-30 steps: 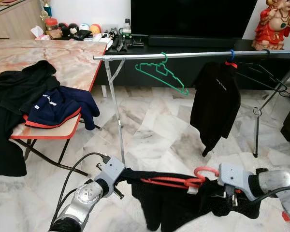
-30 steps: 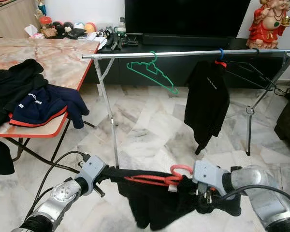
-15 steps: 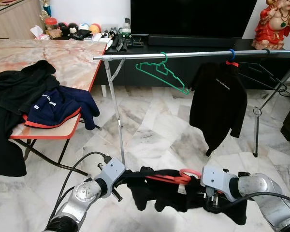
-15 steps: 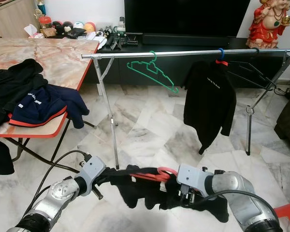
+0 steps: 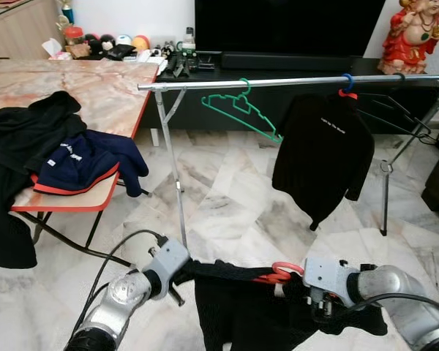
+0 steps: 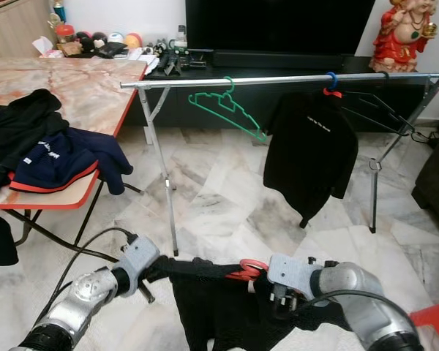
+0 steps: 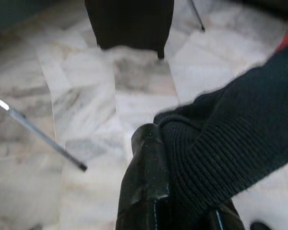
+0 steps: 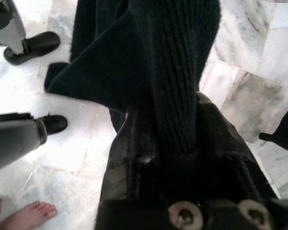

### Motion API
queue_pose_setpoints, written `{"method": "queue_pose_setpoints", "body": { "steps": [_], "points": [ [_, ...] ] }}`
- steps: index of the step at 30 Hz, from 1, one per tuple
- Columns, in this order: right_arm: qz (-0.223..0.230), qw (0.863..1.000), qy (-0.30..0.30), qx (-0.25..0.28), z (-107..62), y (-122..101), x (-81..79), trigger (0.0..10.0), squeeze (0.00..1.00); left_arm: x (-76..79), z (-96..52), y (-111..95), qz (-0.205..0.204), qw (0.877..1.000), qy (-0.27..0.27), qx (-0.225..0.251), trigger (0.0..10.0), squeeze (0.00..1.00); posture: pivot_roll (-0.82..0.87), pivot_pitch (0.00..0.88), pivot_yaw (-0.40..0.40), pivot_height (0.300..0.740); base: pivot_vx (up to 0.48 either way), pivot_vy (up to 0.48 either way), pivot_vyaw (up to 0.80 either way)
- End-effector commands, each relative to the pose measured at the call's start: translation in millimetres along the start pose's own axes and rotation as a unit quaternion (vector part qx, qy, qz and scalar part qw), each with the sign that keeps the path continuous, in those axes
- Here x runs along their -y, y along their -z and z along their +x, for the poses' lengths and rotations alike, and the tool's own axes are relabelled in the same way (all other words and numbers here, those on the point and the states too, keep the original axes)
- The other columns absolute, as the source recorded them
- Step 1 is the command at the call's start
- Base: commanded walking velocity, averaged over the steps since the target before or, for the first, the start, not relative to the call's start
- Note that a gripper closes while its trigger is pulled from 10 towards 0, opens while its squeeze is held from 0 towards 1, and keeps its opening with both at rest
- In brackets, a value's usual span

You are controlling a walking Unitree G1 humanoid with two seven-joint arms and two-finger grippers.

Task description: Hang hanger

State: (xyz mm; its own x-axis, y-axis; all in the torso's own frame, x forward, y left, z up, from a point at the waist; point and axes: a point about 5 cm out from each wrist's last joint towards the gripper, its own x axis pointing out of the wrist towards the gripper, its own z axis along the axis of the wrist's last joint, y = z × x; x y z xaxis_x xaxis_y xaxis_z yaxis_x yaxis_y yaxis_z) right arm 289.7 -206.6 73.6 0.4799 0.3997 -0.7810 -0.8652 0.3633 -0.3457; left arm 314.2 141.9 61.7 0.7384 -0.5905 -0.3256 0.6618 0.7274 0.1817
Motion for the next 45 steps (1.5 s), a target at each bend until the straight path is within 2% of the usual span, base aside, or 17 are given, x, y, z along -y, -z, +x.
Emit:
{"method": "queue_pose_setpoints", "body": {
  "steps": [1,2,6,12,16,19,21,22,24,25,26,27,28,29,36,40,45],
  "points": [
    [0.006,1.000,0.022,-0.015,1.8,2.3,2.9,0.0,0.00,-1.9,-2.2,-4.2,-0.006,1.000,0.016,0.005,0.0,0.00,-0.01,0.088,-0.010,0.740,0.000,0.000,0.00],
    [0.016,0.998,0.055,-0.033,6.7,5.3,5.7,0.0,0.00,1.6,-3.0,-7.0,-0.010,0.999,0.044,0.007,0.0,0.00,-0.01,0.089,-0.010,0.740,0.000,0.000,0.00],
    [0.021,0.996,0.081,-0.039,13.3,2.8,7.4,0.0,0.00,6.5,-4.4,-10.3,-0.012,0.997,0.080,0.006,0.0,0.00,-0.01,0.089,-0.009,0.740,0.000,0.000,0.00],
    [0.058,0.996,0.074,-0.002,28.3,-14.5,-1.7,0.0,0.00,17.7,-4.3,-27.6,-0.034,0.990,0.130,0.038,0.0,0.00,-0.01,0.088,-0.008,0.740,0.000,0.000,0.00],
    [0.122,0.989,0.053,0.069,38.9,-35.7,-6.7,0.0,0.00,30.5,-6.6,-32.7,-0.028,0.981,0.190,0.027,0.0,0.00,0.00,0.086,-0.009,0.740,0.000,0.000,0.00],
    [0.126,0.987,0.053,0.080,41.3,-42.9,-5.9,0.0,0.00,37.5,-9.3,-33.3,-0.029,0.974,0.224,0.019,0.0,0.00,0.00,0.083,-0.011,0.740,0.000,0.000,0.00],
    [0.121,0.988,0.073,0.069,42.5,-40.3,-1.4,0.0,0.00,41.1,-12.0,-33.5,-0.033,0.969,0.243,0.015,0.2,0.00,0.00,0.081,-0.013,0.740,0.000,0.000,0.00],
    [0.125,0.986,0.095,0.062,42.8,-38.5,4.0,0.0,0.00,44.2,-15.4,-34.2,-0.037,0.965,0.259,0.011,1.8,0.00,0.01,0.081,-0.013,0.740,0.000,0.000,0.00],
    [0.137,0.982,0.105,0.073,42.3,-40.6,7.6,0.0,0.00,46.9,-19.3,-36.0,-0.035,0.962,0.272,0.013,1.8,0.00,0.01,0.079,-0.013,0.740,0.000,0.000,0.00],
    [0.157,0.976,0.110,0.100,41.9,-47.5,11.9,0.0,0.00,49.4,-23.9,-35.4,-0.031,0.958,0.284,0.003,10.0,0.04,0.01,0.076,-0.013,0.740,0.000,0.000,0.00],
    [0.160,0.975,0.107,0.109,42.2,-50.4,12.6,0.0,0.00,49.5,-25.2,-34.1,-0.027,0.958,0.287,-0.003,10.0,0.15,0.01,0.076,-0.013,0.740,0.000,0.000,0.00],
    [0.164,0.974,0.107,0.115,42.5,-53.2,13.6,0.0,0.00,49.0,-26.0,-33.2,-0.022,0.958,0.287,-0.007,10.0,0.59,0.01,0.073,-0.014,0.740,0.000,0.000,0.00],
    [0.167,0.973,0.108,0.119,42.8,-54.8,14.4,0.0,0.00,48.7,-26.5,-32.8,-0.019,0.958,0.287,-0.009,10.0,0.59,0.01,0.073,-0.014,0.740,0.000,0.000,0.00],
    [0.168,0.972,0.106,0.122,42.8,-56.5,15.0,0.0,0.00,48.2,-27.1,-33.3,-0.020,0.958,0.286,-0.009,10.0,1.00,0.01,0.072,-0.014,0.740,0.000,0.000,0.00],
    [0.162,0.967,0.122,0.151,45.6,-62.1,19.8,0.0,0.00,48.2,-31.5,-39.4,-0.017,0.956,0.292,-0.015,10.0,1.00,0.01,0.065,-0.013,0.740,0.000,0.000,0.00],
    [0.144,0.966,0.098,0.191,43.5,-67.2,19.0,0.0,0.00,44.1,-34.1,-38.1,-0.006,0.960,0.280,-0.026,10.0,1.00,0.02,0.058,-0.011,0.740,0.000,0.000,0.00],
    [0.083,0.982,0.056,0.162,41.5,-48.3,13.1,0.0,0.00,29.1,-39.0,-35.1,-0.001,0.969,0.243,-0.032,10.0,1.00,0.02,0.045,-0.010,0.740,0.000,0.000,0.00]
  ]
}}
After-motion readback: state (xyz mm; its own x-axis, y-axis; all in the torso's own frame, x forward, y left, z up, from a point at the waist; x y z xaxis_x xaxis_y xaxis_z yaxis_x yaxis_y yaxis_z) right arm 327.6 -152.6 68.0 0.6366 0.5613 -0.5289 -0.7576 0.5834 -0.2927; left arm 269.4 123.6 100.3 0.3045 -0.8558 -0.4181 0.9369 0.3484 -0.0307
